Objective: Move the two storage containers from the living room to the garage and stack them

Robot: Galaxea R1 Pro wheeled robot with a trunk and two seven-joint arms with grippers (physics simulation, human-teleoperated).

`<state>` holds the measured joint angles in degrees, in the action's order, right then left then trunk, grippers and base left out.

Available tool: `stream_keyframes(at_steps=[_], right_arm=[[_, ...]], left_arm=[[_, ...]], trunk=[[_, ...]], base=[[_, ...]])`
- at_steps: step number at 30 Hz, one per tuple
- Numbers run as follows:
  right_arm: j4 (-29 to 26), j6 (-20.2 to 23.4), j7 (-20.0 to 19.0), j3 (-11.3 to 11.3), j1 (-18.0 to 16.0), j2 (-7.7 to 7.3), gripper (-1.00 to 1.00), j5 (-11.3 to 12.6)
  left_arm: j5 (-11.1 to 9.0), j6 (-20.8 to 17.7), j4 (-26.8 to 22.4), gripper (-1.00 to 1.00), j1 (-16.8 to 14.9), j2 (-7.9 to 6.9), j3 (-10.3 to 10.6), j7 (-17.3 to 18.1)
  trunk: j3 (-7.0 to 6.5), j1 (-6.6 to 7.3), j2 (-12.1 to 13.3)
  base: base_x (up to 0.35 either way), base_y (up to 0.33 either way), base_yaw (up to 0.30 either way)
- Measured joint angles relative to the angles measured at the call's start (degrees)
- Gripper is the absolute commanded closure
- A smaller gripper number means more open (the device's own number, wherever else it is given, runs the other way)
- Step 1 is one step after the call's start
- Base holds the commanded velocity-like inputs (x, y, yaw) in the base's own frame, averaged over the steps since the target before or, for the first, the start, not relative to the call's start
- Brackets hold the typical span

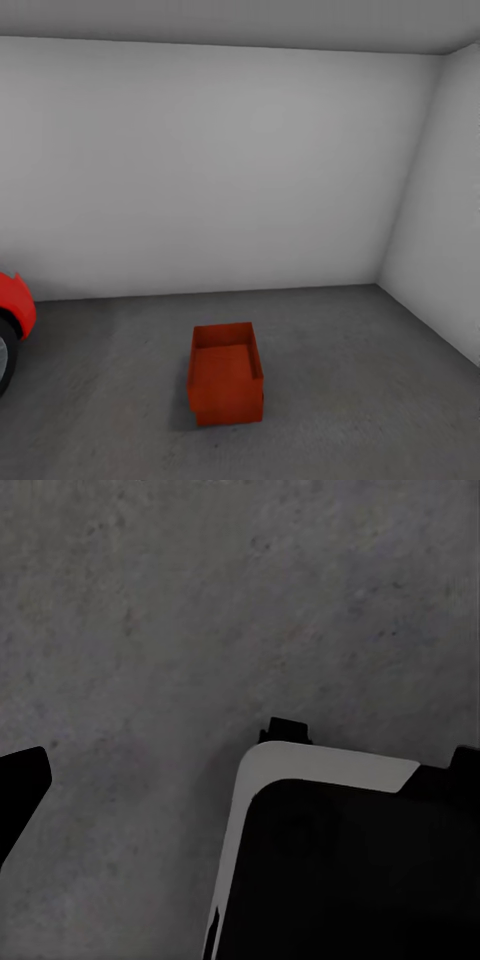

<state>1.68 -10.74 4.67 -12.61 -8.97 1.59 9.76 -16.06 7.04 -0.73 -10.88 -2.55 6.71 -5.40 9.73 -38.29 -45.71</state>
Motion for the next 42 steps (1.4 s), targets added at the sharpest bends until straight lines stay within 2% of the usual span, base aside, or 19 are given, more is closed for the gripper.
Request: stream_keyframes(at_steps=[8,10,11,12,20,35,42], right_arm=[[0.1,0.0,0.0,0.0,0.0,0.05,-1.0,0.0],[0.0,0.0,0.0,0.0,0.0,0.05,-1.0,0.0],[0.1,0.0,0.0,0.0,0.0,0.05,-1.0,0.0],[0.1,0.0,0.0,0.0,0.0,0.05,-1.0,0.0],[0.0,0.0,0.0,0.0,0.0,0.05,-1.0,0.0],[-0.1,0.3,0.3,-0.2,0.0,-0.41,-1.0,-0.5],[-0.1,0.0,0.0,-0.3,0.0,-0.01,-1.0,-3.6]], left_arm=[[-0.4,-0.4,0.5,-1.0,0.0,0.0,0.0,0.0],[0.1,-0.4,0.6,-1.0,0.0,0.09,0.0,0.0],[1.9,-0.6,0.6,-1.0,0.0,0.15,0.1,0.0],[2.4,-0.7,0.6,-1.0,0.0,0.16,0.1,0.0],[3.7,-0.2,0.3,-1.0,0.0,0.17,0.0,0.0],[3.4,0.0,0.0,-1.0,0.0,0.1,-0.3,-0.1],[3.4,0.0,0.0,-1.0,0.0,0.09,-0.3,-0.1]], trunk=[[-0.72,0.0,0.0],[-0.91,0.0,0.0],[-1.0,0.0,0.0],[-1.09,0.0,0.0],[-1.8,0.0,0.0],[-2.02,0.0,0.0],[-2.02,0.0,0.0]], base=[[0.0,0.0,-0.07],[0.0,0.0,-0.069],[0.0,0.0,-0.07],[0.0,0.0,-0.069],[0.0,0.0,-0.066],[0.0,0.0,-0.008],[0.0,0.0,0.0]])
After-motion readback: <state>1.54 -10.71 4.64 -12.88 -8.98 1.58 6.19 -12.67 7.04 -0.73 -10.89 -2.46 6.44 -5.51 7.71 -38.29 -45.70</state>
